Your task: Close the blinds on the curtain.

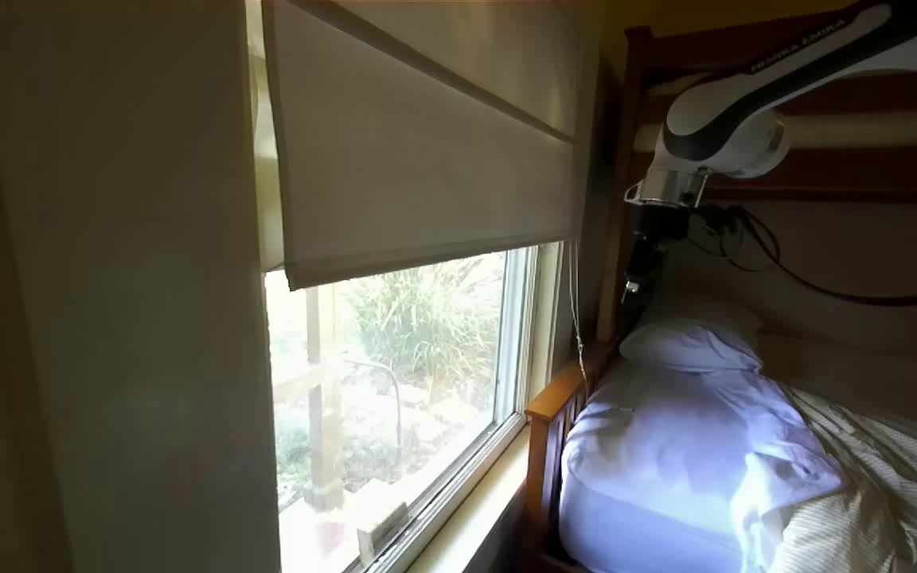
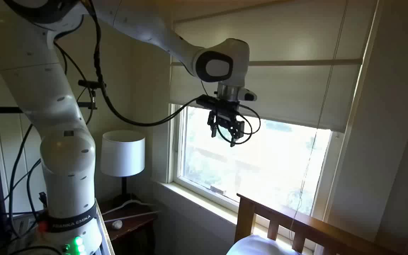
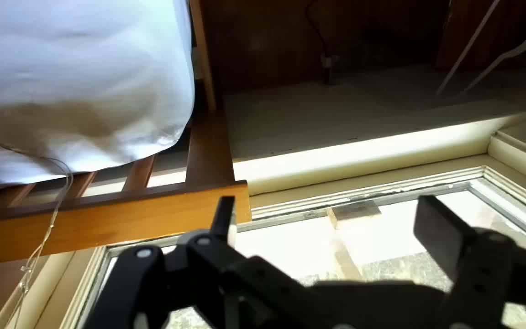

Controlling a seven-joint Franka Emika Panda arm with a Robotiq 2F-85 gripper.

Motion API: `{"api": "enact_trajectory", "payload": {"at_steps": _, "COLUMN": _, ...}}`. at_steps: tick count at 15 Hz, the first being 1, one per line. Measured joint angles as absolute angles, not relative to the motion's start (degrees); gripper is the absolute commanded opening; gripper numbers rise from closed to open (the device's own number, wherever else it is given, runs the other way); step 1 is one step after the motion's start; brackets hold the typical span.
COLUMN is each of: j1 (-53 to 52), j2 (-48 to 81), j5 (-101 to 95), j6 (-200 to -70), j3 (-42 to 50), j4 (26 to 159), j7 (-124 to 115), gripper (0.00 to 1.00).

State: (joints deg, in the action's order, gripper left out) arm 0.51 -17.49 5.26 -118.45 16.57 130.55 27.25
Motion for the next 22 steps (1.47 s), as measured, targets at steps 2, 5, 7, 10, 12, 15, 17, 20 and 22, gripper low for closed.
{"api": "enact_trajectory", "payload": {"at_steps": 2, "j1": 0.51, "j2": -17.49, "j5": 5.26, "j6": -118.45, "j3": 16.57, "j4": 130.55, "j7": 27.25, "gripper": 1.00}}
{"api": "enact_trajectory", "payload": {"at_steps": 5, "j1": 0.51, "j2": -17.49, "j5": 5.26, "j6": -118.45, "j3": 16.57, "j4": 130.55, "j7": 27.25, "gripper": 1.00}}
{"api": "enact_trajectory", "payload": {"at_steps": 7, "j1": 0.51, "j2": -17.49, "j5": 5.26, "j6": -118.45, "j3": 16.57, "j4": 130.55, "j7": 27.25, "gripper": 1.00}}
{"api": "enact_trajectory", "payload": {"at_steps": 10, "j1": 0.51, "j2": -17.49, "j5": 5.26, "j6": -118.45, "j3": 16.57, "j4": 130.55, "j7": 27.25, "gripper": 1.00}}
{"api": "enact_trajectory", "payload": {"at_steps": 12, "j1": 0.51, "j2": -17.49, "j5": 5.26, "j6": -118.45, "j3": 16.57, "j4": 130.55, "j7": 27.25, "gripper": 1.00}}
{"api": "enact_trajectory", "payload": {"at_steps": 15, "j1": 1.39, "j2": -17.46, "j5": 5.26, "j6": -119.87, "j3": 16.10, "j4": 130.27, "j7": 26.83, "gripper": 1.00}}
{"api": "enact_trajectory", "payload": {"at_steps": 17, "j1": 2.34, "j2": -17.42, "j5": 5.27, "j6": -122.78, "j3": 16.11, "j4": 129.29, "j7": 26.16, "gripper": 1.00}}
{"api": "enact_trajectory", "payload": {"at_steps": 20, "j1": 3.55, "j2": -17.03, "j5": 5.27, "j6": -126.37, "j3": 16.11, "j4": 126.97, "j7": 25.21, "gripper": 1.00}}
{"api": "enact_trajectory", "payload": {"at_steps": 22, "j1": 4.02, "j2": -16.30, "j5": 5.27, "j6": -129.08, "j3": 16.11, "j4": 125.11, "j7": 25.08, "gripper": 1.00}}
